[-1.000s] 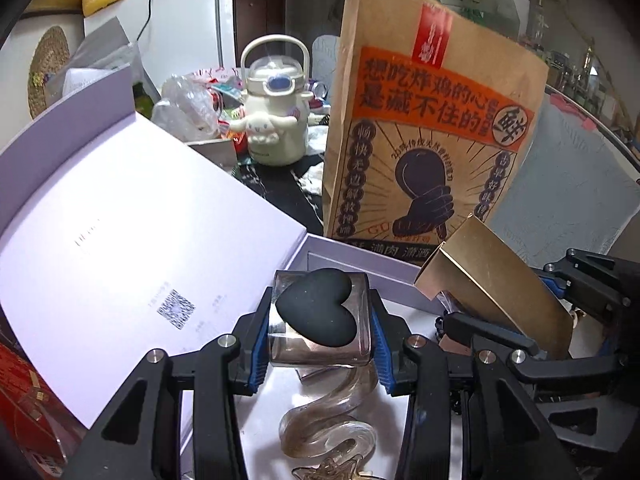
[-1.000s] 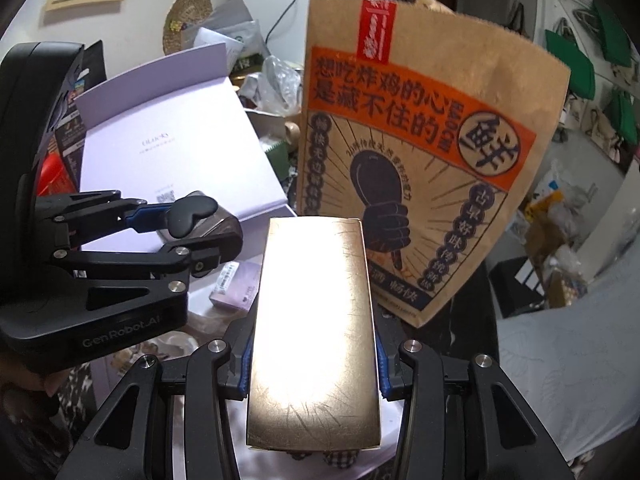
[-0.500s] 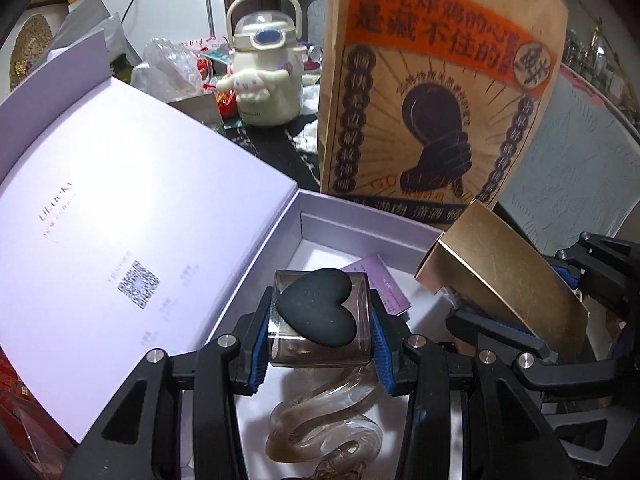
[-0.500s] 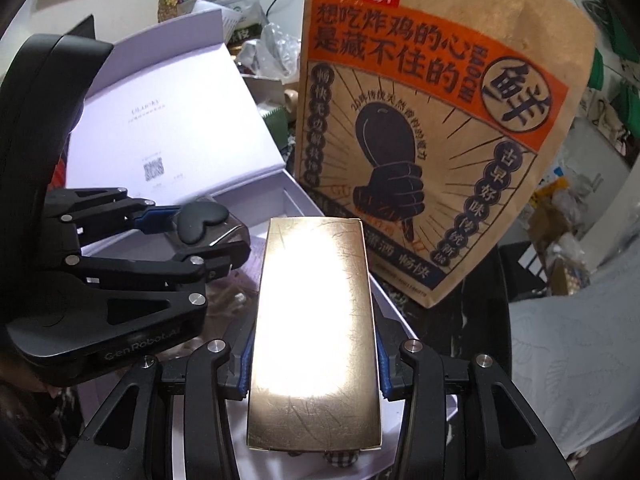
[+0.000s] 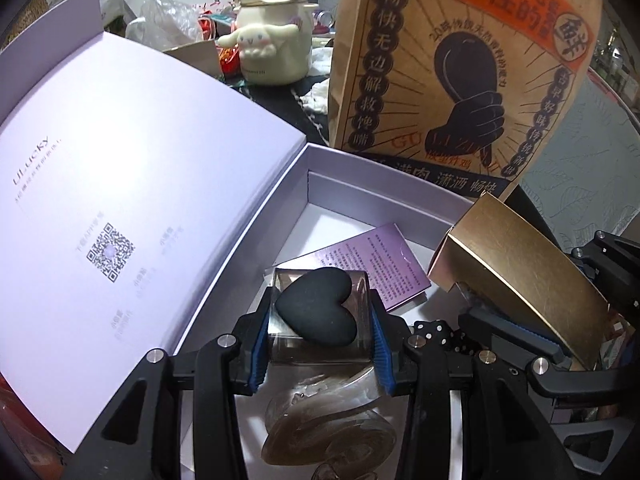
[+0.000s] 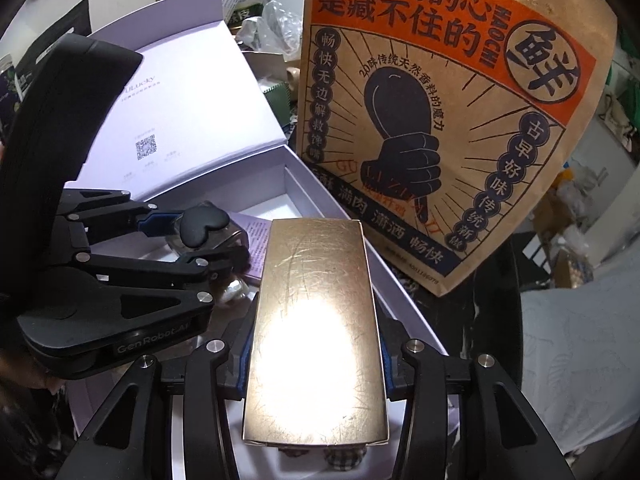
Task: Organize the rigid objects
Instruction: 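Carry the heart case and gold box over the lavender box and lower them, then open both tools to release the heart case and gold box in the box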
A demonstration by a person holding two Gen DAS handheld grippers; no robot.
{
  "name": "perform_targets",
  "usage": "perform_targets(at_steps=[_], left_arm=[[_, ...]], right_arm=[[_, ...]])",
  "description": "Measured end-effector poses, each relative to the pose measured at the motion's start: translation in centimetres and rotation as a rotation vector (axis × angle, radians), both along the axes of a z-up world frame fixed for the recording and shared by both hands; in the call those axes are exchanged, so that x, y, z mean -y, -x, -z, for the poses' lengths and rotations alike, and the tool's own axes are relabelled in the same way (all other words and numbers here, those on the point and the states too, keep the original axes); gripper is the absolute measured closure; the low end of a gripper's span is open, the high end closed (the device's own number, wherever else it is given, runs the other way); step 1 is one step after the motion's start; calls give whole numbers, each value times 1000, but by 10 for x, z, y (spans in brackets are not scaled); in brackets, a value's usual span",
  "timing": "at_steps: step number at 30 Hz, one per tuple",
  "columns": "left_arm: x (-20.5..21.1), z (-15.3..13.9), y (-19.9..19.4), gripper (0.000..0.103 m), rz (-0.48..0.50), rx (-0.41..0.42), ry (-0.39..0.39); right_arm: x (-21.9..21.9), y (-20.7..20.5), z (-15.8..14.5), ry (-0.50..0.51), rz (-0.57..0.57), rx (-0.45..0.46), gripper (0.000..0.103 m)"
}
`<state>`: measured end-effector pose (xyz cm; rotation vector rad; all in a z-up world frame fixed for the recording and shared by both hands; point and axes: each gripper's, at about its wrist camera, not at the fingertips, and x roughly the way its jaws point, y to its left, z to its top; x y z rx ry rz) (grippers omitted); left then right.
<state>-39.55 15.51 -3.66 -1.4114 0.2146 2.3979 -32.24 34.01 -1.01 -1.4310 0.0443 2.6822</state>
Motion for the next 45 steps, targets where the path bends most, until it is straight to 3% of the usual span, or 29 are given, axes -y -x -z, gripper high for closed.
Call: perform_targets(at_steps=[13,20,32,39,45], left_arm=[[3,-4,-2,61,-20,-5,28],[3,-13,-9,61,-12,-43,50],[6,-14,-21,61,-20,-36,49],[5,-24,-31,44,-13,-68,47],[6,-31,-35,41,-11,-84,50]], right_arm=[[1,0,6,-2,-4,22,56],[-4,-3,5,6,20,34,45],[-7,-12,-2,1,50,21,45],[-12,-19,-5,-4,56,15,45],[-11,-27,-7,-5,58,9,45]])
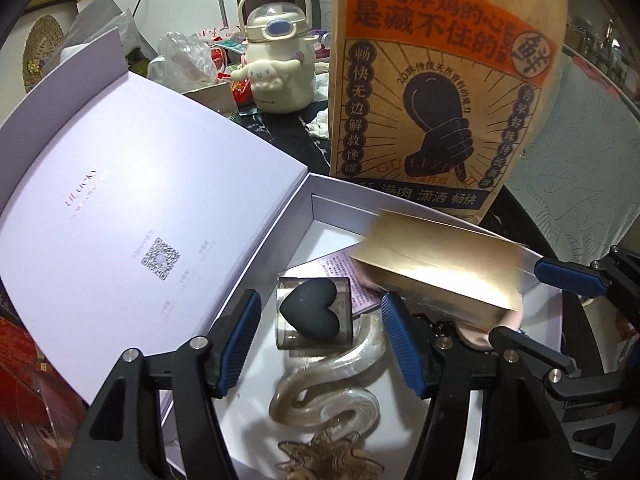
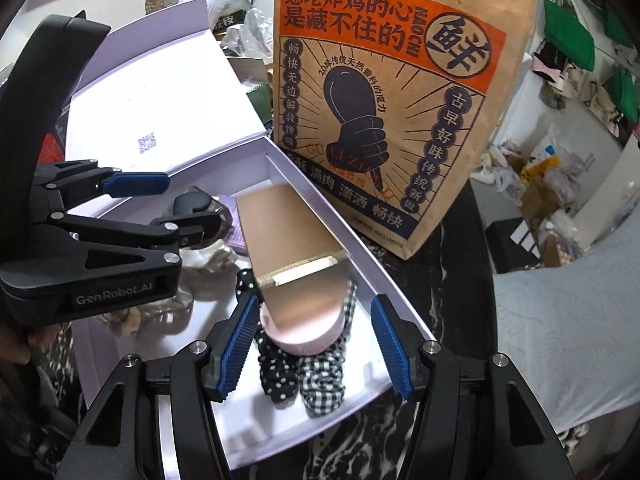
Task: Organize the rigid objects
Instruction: 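Open both tools to release the heart case and gold box in the box, then withdraw both open tools away from the lavender box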
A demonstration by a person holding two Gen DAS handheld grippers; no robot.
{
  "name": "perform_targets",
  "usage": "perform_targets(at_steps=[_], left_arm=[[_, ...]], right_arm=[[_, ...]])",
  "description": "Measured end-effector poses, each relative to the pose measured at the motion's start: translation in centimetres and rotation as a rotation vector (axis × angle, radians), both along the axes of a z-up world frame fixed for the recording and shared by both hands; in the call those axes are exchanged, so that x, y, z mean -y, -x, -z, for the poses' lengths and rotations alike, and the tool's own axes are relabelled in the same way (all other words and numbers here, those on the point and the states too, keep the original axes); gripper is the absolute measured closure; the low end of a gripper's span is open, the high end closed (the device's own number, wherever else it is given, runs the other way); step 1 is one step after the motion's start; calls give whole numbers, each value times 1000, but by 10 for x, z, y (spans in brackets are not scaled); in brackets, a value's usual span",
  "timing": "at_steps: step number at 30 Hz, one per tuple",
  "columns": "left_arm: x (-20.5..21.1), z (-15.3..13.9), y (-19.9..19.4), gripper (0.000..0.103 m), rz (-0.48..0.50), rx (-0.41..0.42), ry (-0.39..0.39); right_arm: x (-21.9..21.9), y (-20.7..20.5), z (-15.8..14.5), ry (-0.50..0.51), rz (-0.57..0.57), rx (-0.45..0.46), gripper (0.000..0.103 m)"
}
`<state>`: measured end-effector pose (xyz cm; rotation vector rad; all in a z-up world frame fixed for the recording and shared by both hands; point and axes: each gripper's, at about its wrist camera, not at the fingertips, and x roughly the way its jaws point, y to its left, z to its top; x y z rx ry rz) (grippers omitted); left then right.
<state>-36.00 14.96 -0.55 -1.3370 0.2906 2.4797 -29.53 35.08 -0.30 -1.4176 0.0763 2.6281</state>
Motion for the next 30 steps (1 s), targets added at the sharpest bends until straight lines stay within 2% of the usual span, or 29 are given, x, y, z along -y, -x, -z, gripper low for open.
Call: perform_targets(at_steps=[2,16,18,19,20,24,27,30], left_arm=[[-1,1,8,41,-1,-9,4],[9,-34,-26,41,-1,-79,-33],[11,-40,-25,32,1,-84,-43],[12,-43,-28,18,0,-94,-51],[13,-46,-29,10,-1,-101,-55],[18,-61,-42,8,-11,-144,-65],[22,-72,-52,8,-14,-164,-69],[27,-81,-62,7,-18,-177,-92]], right_arm=[[2,-4,-2,-8,3,-2,45],[14,-27,-27,-46,17,-60,45],[17,-32,-33,-69,25,-75,45],[18,-34,-37,-76,27,-86,45],[19,-37,-40,-76,28,-95,44],[22,-50,-55,-82,55,-147,29],[23,-61,-66,-75,73,-181,28],[25,-73,-76,-64,93,-212,21]])
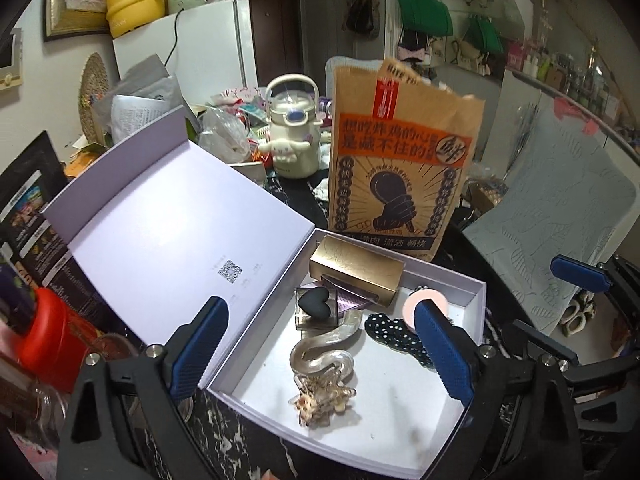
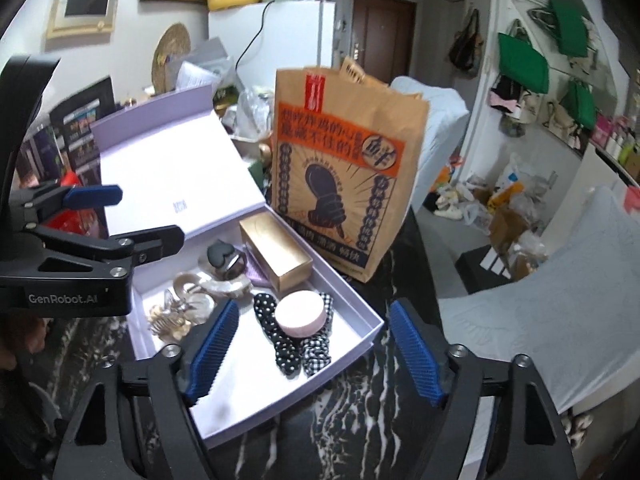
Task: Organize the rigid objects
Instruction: 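Withdraw both open tools away from the lavender box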
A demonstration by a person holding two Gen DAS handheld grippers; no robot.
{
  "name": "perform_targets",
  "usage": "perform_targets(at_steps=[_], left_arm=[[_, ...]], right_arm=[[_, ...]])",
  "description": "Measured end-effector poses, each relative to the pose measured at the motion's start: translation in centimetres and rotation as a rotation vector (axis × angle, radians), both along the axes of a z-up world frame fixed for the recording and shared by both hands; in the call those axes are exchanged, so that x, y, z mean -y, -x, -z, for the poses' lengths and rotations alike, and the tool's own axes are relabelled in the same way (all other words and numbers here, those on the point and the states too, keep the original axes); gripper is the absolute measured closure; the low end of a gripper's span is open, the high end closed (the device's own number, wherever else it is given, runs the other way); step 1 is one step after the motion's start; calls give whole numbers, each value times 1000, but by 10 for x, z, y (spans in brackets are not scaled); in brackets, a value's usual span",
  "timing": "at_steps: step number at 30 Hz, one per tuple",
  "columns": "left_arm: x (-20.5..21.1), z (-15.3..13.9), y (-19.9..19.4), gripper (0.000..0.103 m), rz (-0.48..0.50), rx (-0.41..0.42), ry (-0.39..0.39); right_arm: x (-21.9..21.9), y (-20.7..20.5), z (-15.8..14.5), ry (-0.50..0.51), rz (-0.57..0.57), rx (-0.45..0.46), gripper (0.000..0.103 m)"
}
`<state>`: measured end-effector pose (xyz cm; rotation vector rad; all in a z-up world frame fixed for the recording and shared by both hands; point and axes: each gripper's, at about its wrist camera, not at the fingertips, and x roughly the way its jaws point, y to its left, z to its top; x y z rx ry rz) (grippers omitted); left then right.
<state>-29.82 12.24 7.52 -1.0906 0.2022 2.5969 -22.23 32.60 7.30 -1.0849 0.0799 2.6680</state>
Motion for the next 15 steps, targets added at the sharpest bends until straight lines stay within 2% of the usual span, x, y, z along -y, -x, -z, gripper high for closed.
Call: perform_targets(at_steps=[2,5,9,15], left_arm=[[3,-6,-7,5,-1,-12,-9],[9,-16,-21,3,-7,-41,-11],[14,-24,-40,3,-23,-76,5],[29,-30,-66,3,-32,-94,-13]], right_arm=[[2,-8,-6,-5,10,-16,21],[7,-23,-16,-22,32,-51,16],[14,-41,-29,-35,41,-90,15],[30,-61,-40,-60,34,-126,13]])
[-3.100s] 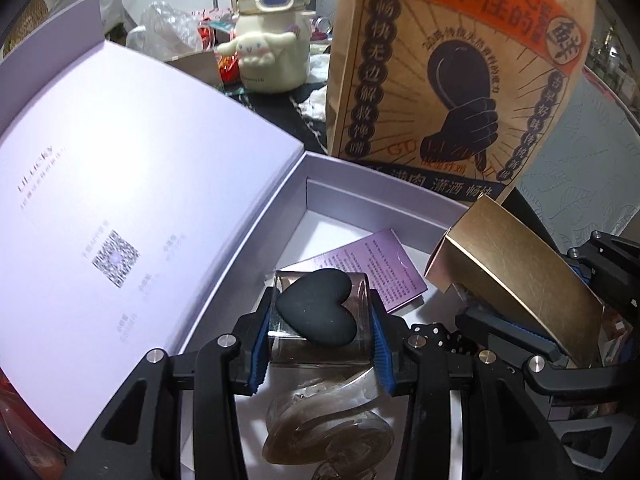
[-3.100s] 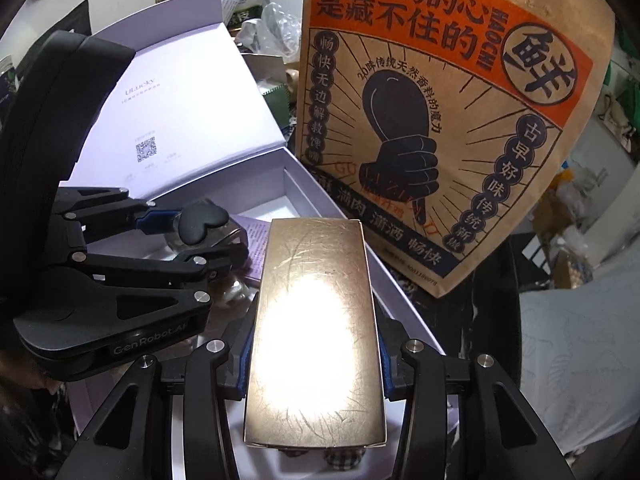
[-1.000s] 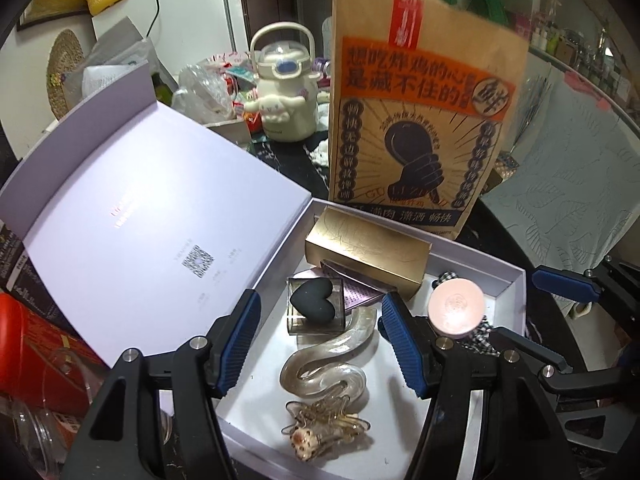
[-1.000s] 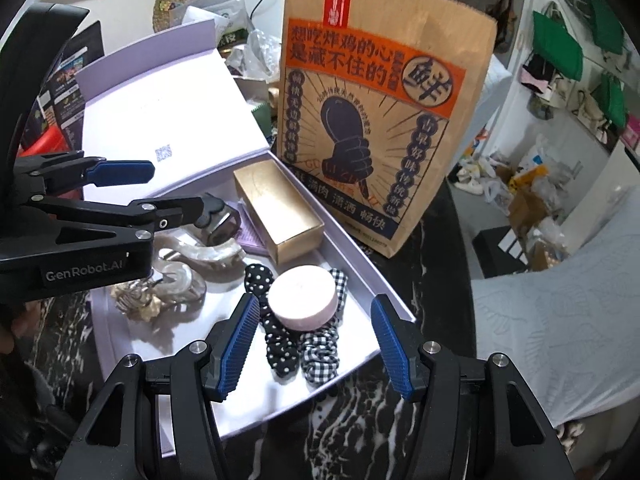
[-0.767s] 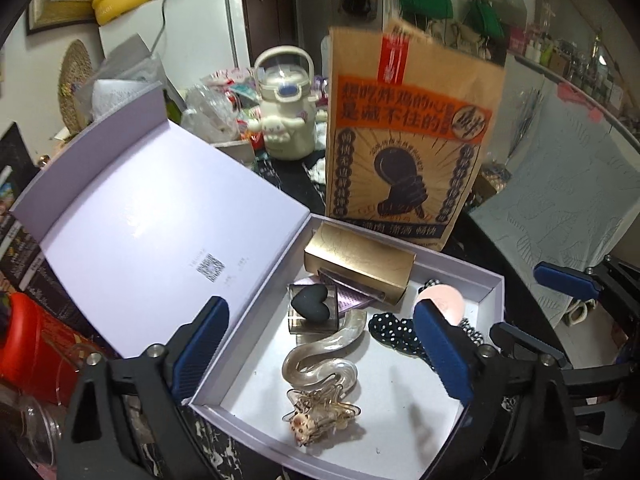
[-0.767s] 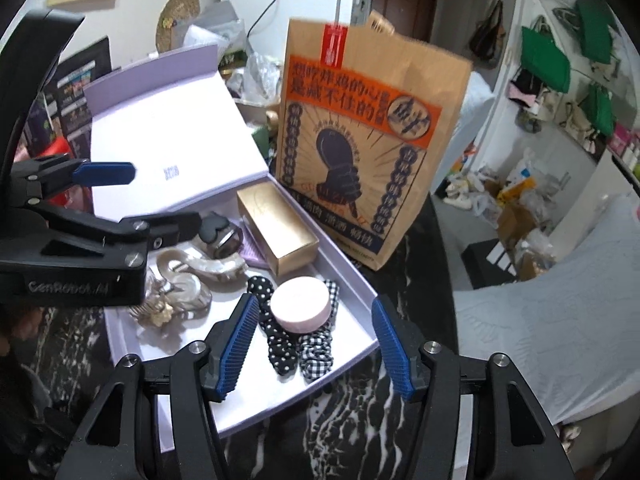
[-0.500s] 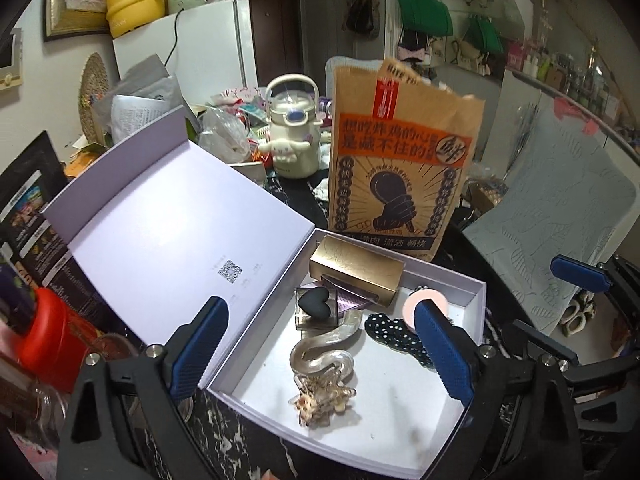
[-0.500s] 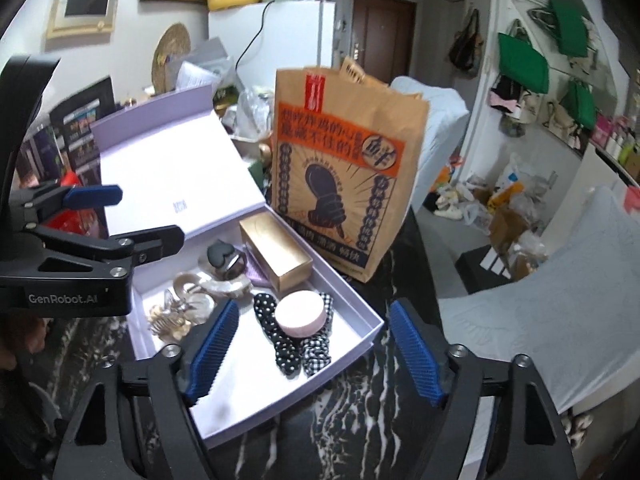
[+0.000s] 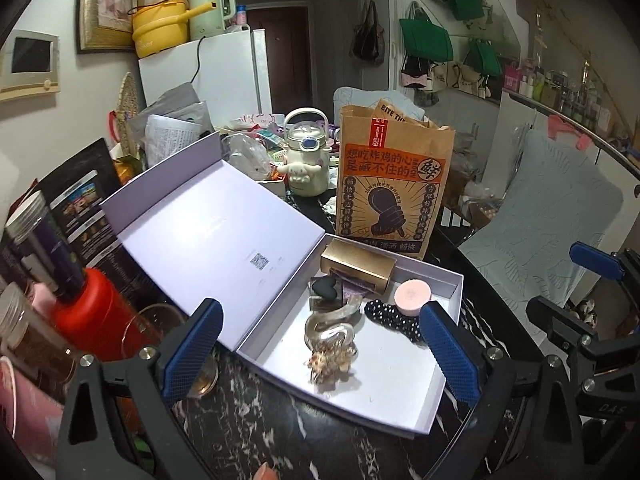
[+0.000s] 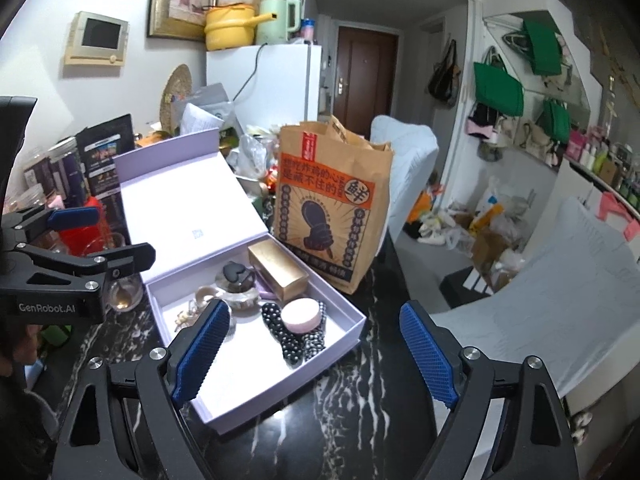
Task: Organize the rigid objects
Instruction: 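Withdraw both open tools away from the lavender box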
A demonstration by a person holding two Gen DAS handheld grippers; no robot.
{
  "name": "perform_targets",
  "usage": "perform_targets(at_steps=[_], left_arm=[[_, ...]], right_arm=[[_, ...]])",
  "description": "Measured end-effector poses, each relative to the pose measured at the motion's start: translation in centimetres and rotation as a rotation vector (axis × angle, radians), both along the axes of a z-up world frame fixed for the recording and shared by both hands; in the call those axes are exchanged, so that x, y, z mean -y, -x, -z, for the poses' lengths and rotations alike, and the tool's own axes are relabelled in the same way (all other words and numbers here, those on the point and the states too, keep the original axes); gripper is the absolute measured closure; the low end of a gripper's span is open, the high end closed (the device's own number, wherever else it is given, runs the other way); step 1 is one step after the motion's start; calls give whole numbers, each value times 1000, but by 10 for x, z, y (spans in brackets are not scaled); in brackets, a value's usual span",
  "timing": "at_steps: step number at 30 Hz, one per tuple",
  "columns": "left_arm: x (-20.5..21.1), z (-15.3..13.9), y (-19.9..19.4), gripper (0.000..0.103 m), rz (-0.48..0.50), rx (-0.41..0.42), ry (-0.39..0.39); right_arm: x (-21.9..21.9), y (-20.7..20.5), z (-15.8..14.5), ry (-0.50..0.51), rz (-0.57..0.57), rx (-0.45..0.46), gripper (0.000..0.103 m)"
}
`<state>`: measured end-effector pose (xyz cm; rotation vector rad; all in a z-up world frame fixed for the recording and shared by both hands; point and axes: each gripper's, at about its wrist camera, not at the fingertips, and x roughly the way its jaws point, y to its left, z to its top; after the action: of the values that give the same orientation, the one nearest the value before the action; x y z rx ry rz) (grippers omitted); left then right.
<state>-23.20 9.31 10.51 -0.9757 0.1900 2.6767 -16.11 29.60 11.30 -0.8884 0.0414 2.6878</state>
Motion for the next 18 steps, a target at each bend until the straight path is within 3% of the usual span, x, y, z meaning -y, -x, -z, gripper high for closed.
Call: perform_targets(at_steps=[8,18], left_arm=[[14,6,-28,3,-36,-2,24],[25,28,-48,3,-72,37,21]], right_arm=[[22,-17,0,-9,-5,-25,11],[35,-29,27,-5,52,36,11]])
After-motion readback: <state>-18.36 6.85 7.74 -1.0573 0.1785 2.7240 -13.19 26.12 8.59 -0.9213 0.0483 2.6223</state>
